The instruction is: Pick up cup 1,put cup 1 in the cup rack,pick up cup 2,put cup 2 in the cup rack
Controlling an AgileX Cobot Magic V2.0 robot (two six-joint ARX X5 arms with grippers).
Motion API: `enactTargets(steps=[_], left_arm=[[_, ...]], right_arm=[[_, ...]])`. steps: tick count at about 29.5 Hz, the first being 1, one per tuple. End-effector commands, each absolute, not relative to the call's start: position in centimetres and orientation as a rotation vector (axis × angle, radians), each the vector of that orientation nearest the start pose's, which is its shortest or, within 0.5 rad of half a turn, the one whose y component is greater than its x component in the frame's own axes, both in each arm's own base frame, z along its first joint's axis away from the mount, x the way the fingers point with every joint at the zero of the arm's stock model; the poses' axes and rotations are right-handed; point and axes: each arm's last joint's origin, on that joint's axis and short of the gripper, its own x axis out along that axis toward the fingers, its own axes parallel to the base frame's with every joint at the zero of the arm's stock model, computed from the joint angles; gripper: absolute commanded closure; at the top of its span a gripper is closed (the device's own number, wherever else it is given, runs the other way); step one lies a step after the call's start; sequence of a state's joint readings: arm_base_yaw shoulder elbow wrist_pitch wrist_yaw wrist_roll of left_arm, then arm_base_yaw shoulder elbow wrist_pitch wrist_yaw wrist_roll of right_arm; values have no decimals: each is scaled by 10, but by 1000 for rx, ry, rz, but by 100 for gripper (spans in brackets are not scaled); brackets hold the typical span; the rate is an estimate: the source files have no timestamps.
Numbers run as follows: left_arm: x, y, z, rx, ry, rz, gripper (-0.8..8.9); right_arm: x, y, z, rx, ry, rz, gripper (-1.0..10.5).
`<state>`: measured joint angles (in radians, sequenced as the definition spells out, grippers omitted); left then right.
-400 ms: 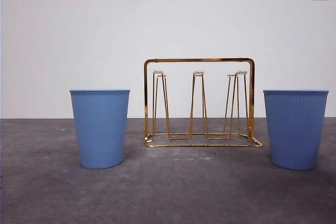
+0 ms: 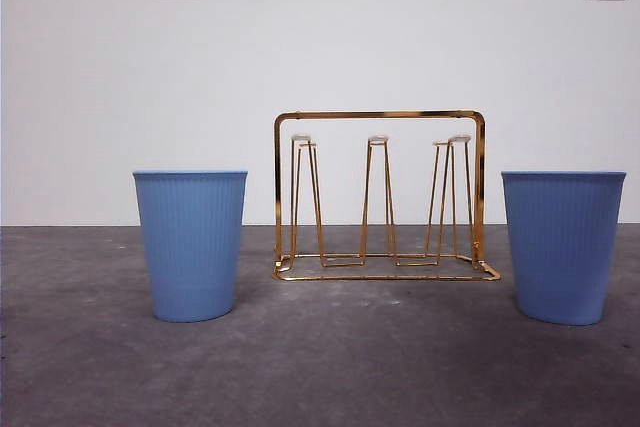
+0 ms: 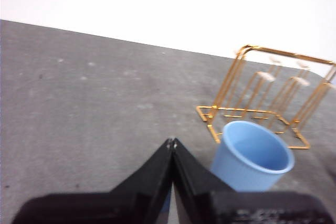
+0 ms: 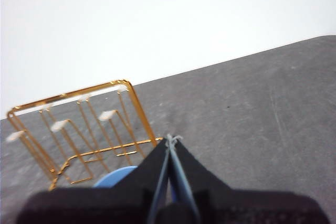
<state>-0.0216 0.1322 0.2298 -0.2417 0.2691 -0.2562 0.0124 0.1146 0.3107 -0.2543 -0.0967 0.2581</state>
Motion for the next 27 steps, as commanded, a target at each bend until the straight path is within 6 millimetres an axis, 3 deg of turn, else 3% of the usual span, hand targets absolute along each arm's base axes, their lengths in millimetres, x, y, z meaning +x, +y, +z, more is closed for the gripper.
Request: enactTargets(steps=[1, 16, 25, 26, 27], left_arm=[[89, -10, 227, -286, 203, -299, 820], [93, -18, 322, -224, 382, -603, 820], [96, -19, 348, -204, 390, -635, 810], [97, -20, 348, -222, 395, -661, 754], [98, -21, 348, -232, 403, -685, 608]], right_arm=[[81, 4, 256, 256, 112, 118, 956], [91, 10, 350, 30, 489, 340, 955], [102, 10, 379, 27, 554, 346, 940], [104, 10, 381, 28, 560, 346, 881], [105, 11, 381, 29, 565, 346, 761]])
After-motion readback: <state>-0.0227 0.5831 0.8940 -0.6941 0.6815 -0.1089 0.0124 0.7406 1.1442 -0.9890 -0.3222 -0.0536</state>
